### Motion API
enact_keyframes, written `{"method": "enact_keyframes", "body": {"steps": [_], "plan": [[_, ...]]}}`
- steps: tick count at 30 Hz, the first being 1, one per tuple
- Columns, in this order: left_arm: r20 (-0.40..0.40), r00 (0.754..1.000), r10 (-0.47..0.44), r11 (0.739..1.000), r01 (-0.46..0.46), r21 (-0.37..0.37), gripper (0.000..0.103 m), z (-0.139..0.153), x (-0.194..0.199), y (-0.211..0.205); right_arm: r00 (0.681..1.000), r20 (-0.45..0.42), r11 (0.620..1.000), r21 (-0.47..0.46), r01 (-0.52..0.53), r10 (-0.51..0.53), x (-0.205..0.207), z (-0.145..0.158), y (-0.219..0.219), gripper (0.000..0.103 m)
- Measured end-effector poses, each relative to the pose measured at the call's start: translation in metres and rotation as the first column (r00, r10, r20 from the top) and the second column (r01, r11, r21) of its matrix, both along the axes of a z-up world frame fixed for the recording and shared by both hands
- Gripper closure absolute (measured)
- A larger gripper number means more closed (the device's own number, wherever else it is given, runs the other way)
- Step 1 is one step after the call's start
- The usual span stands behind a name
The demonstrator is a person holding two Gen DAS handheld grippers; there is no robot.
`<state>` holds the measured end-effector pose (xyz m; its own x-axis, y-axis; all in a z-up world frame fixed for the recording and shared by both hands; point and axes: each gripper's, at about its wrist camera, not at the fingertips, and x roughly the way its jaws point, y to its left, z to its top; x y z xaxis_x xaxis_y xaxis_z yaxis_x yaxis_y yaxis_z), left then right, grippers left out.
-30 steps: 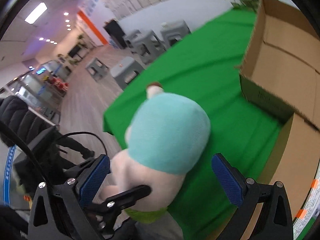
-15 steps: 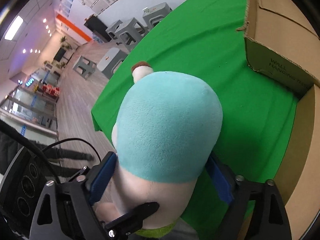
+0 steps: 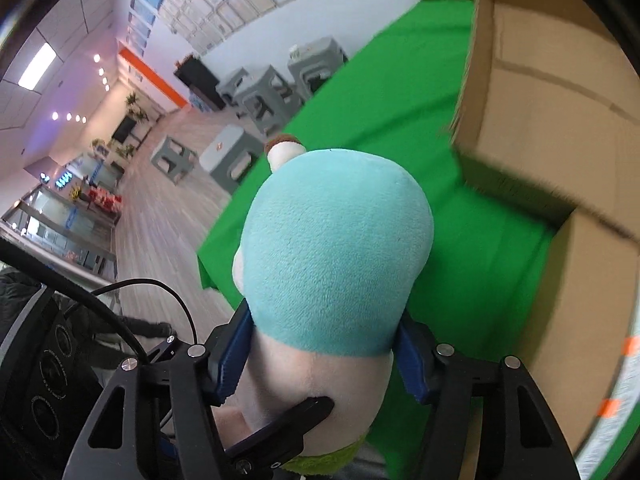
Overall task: Organize objects
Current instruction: 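Carry the plush toy over the open cardboard box with the right gripper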
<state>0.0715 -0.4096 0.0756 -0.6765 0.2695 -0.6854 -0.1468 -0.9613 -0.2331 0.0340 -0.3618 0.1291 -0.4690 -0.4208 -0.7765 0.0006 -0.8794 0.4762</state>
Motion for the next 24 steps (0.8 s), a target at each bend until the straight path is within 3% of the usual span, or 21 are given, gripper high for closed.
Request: {"method": "enact_keyframes", "body": {"steps": [4, 9, 16, 19, 24], "plan": [[-0.095, 0.993, -0.069, 0.998, 0.068, -0.013, 0.043, 0.032, -0.006, 0.022, 0.994, -0.081, 0.998, 0.006, 0.070, -0.069, 0.017, 0.048, 0.031, 0.042], [-0.224, 0.962, -0.158, 0.987, 0.156, -0.025, 0.043, 0.074, -0.013, 0.057, 0.963, -0.209, 0.982, 0.048, 0.185, -0.171, 0.038, 0.119, 0.073, 0.042], [-0.392, 0.882, -0.262, 0.964, 0.258, -0.065, 0.043, 0.130, -0.016, 0.094, 0.883, -0.385, 0.942, 0.084, 0.324, -0.269, 0.086, 0.227, 0.134, 0.042], [-0.421, 0.863, -0.280, 0.959, 0.275, -0.073, 0.043, 0.145, -0.023, 0.099, 0.857, -0.422, 0.930, 0.080, 0.360, -0.296, 0.126, 0.274, 0.178, 0.042], [-0.424, 0.860, -0.284, 0.957, 0.281, -0.071, 0.043, 0.158, -0.051, 0.107, 0.841, -0.448, 0.922, 0.085, 0.378, -0.303, 0.121, 0.329, 0.214, 0.041]]}}
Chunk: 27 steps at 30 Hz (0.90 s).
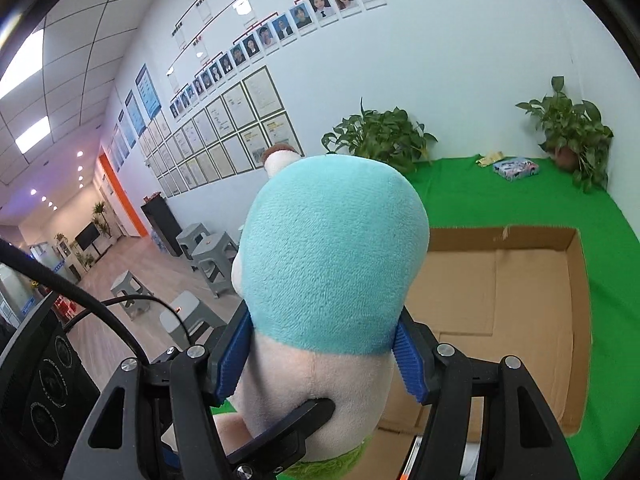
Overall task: Organize objects
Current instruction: 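Carry the plush toy over the open cardboard box with the right gripper, then lower the plush toy into the box and open the right gripper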
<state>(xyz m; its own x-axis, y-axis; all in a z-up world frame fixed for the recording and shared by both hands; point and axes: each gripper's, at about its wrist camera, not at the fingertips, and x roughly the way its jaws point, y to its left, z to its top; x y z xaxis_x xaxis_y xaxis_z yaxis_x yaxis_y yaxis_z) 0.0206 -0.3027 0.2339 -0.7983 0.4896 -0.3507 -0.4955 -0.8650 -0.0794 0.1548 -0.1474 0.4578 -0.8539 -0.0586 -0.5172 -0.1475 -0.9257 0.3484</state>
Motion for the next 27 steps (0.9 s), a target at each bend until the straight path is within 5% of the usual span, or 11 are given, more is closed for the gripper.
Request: {"method": "enact_keyframes", "body": {"steps": [5, 9, 22, 27], "plan": [[0.035, 0.999, -0.005, 1.000, 0.005, -0.007, 0.043, 0.003, -0.036, 0.016, 1.000, 0.019, 1.000, -0.008, 0.004, -0.004, -0.039, 0.027, 0.034, 0.041], [0.080, 0.997, -0.007, 1.000, 0.008, -0.013, 0.043, 0.005, -0.063, 0.024, 0.999, 0.053, 0.999, -0.034, 0.009, -0.007, -0.129, 0.005, 0.047, 0.041], [0.237, 0.971, 0.013, 1.000, -0.010, -0.014, 0.044, -0.062, -0.106, 0.014, 0.982, 0.187, 0.994, -0.112, -0.013, 0.034, -0.231, -0.125, 0.048, 0.040], [0.314, 0.949, 0.013, 1.000, -0.016, 0.007, 0.044, -0.098, -0.112, 0.004, 0.967, 0.250, 0.989, -0.145, -0.017, 0.054, -0.239, -0.212, 0.028, 0.040]]}}
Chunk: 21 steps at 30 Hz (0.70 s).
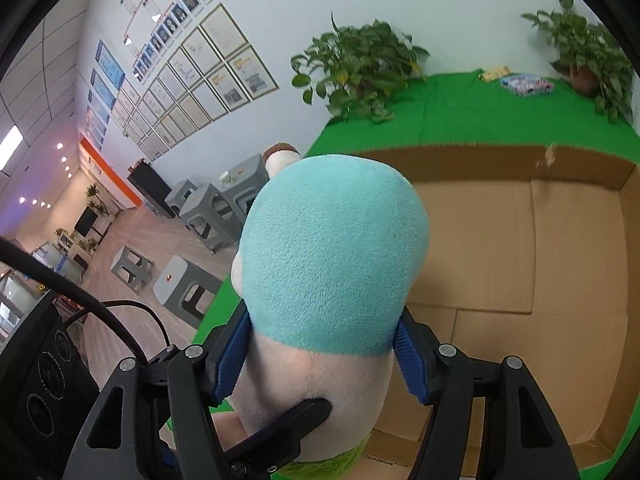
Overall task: Organize objects
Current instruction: 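Lower the plush toy into the box and open the right gripper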
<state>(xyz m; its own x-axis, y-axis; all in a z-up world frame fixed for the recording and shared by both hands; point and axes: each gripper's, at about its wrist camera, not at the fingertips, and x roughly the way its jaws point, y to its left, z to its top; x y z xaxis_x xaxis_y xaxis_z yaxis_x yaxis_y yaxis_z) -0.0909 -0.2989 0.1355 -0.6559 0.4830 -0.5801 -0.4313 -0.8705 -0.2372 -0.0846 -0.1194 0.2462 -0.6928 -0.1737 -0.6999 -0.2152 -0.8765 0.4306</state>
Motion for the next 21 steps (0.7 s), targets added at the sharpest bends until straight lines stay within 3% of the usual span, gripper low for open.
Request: {"method": "enact_keyframes", "body": {"steps": [10, 15, 21], "plan": [[0.137, 0.991, 0.001, 1.000, -0.003, 0.016, 0.044, -0.047, -0.011, -0.008, 0.994, 0.108, 0.999, -0.032, 0.006, -0.003, -0.036, -0.129, -0.016, 0.040], [0.178, 0.984, 0.010, 1.000, -0.014, 0.018, 0.043, -0.066, -0.015, -0.015, 0.989, 0.145, 0.999, -0.036, -0.002, 0.007, -0.054, -0.175, -0.025, 0.040], [0.193, 0.981, 0.031, 0.999, -0.038, 0.033, 0.038, -0.076, -0.010, -0.026, 0.988, 0.150, 0.999, -0.026, -0.025, 0.028, -0.067, -0.208, -0.041, 0.040]]}}
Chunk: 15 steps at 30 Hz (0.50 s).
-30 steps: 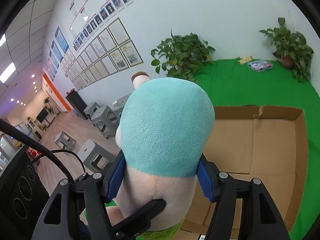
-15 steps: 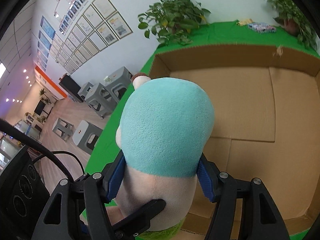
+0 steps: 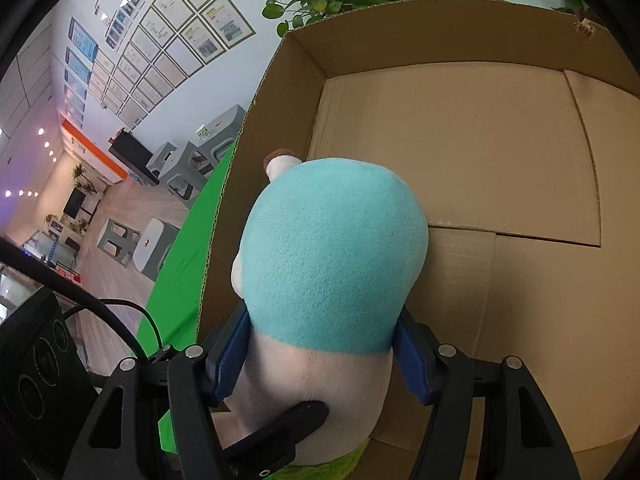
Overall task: Organize objects
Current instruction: 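Lower the plush toy into the box and open the right gripper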
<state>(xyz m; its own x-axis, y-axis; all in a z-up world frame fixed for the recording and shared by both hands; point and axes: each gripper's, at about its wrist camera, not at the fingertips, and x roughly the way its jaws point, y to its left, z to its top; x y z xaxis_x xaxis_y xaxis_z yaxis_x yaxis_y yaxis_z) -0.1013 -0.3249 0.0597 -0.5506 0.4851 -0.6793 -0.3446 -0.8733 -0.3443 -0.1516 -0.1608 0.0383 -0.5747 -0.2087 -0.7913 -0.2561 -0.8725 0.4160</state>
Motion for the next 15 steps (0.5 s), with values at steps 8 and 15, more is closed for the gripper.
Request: {"method": "enact_keyframes", "body": {"steps": [8, 15], "plan": [[-0.013, 0.999, 0.034, 0.999, -0.034, -0.015, 0.037, 0.004, 0.022, -0.015, 1.000, -0.004, 1.000, 0.011, -0.027, 0.027, -0.018, -0.012, -0.027, 0.040], [-0.001, 0.999, 0.050, 0.999, -0.050, 0.012, 0.038, 0.016, 0.057, -0.029, 0.999, 0.017, 0.999, 0.009, -0.041, 0.041, -0.039, -0.012, -0.049, 0.023]]}}
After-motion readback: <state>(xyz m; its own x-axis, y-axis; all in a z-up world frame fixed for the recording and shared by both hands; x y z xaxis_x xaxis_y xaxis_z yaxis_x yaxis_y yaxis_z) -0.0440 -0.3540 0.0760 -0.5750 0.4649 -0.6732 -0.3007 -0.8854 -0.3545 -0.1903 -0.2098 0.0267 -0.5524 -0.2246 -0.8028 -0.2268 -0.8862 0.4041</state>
